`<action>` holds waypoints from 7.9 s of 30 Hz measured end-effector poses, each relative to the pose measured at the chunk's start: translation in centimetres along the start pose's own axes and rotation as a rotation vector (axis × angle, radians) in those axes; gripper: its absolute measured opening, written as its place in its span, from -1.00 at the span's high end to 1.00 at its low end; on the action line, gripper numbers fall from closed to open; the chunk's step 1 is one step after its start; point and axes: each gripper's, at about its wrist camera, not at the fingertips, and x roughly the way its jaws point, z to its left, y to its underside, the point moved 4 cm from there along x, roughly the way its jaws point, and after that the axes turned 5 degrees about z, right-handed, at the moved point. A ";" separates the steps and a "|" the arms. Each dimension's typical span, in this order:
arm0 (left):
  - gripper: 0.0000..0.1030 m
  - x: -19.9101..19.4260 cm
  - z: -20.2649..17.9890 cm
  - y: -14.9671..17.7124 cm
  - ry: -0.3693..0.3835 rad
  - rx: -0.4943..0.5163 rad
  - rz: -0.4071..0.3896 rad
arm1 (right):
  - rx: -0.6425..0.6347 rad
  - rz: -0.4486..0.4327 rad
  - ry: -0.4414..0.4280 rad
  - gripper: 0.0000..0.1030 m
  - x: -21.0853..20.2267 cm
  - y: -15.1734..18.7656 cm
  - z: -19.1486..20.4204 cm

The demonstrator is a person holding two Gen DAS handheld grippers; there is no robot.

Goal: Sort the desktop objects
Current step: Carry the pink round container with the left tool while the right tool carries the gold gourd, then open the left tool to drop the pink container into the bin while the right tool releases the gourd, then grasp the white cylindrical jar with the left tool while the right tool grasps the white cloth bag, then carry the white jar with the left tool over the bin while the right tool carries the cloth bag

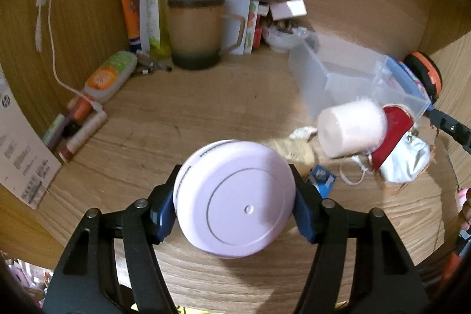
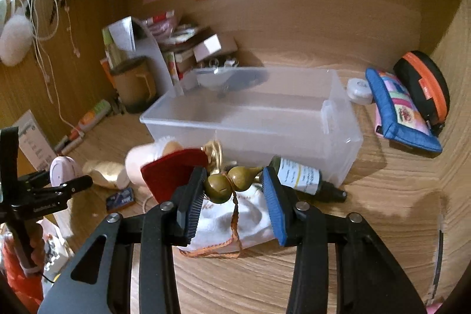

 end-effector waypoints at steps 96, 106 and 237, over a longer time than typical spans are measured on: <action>-0.31 15.5 -18.6 -14.0 0.021 0.544 0.360 | -0.096 0.283 0.098 0.46 13.8 -7.8 -5.7; -0.44 13.4 -16.9 -15.2 0.040 0.464 0.318 | -0.080 0.223 0.055 0.05 12.1 -8.4 -5.3; -0.28 -1.5 -11.4 -12.0 0.292 0.132 -0.039 | 0.105 -0.089 -0.160 0.07 -2.7 -6.8 -5.0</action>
